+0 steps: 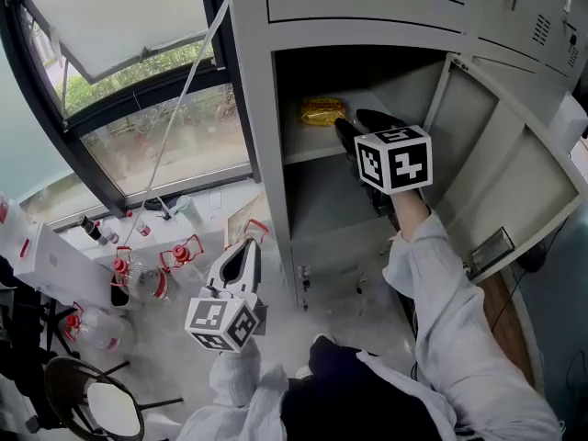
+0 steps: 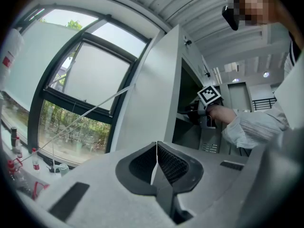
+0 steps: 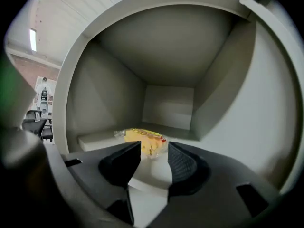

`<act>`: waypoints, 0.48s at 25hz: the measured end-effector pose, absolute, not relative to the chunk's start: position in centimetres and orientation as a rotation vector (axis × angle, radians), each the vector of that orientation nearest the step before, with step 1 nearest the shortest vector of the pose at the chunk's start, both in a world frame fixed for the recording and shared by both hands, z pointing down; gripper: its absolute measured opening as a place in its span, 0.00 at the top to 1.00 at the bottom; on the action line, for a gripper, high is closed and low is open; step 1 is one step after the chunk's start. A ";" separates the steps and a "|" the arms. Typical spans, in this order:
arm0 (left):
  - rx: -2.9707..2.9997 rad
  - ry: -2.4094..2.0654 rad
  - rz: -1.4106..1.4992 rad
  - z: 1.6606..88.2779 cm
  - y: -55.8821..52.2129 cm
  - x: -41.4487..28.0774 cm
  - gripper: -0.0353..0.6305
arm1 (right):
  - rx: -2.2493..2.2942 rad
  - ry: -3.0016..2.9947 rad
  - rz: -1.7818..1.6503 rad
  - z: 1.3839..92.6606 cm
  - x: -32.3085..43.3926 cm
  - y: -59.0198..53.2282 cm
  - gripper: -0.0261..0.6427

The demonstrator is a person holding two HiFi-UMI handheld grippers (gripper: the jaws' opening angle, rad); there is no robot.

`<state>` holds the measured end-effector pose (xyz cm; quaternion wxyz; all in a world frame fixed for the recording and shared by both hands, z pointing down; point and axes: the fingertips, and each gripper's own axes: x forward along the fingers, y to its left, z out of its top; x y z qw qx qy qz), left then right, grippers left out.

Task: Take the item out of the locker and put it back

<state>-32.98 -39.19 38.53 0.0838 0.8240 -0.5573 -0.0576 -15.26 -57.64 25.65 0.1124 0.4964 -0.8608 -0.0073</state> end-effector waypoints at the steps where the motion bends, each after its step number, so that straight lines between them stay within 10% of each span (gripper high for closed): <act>1: 2.455 -1.660 -0.175 38.7 -39.3 -32.9 0.93 | 1.444 -2.518 -0.017 25.7 -15.2 -57.8 0.71; 10: 2.454 -1.613 -0.173 39.6 -39.7 -31.6 0.93 | 1.385 -2.427 -0.074 26.2 -15.4 -58.1 0.73; 12: 2.453 -1.608 -0.173 39.7 -39.5 -31.5 0.93 | 1.409 -2.386 -0.126 26.2 -14.9 -58.3 0.91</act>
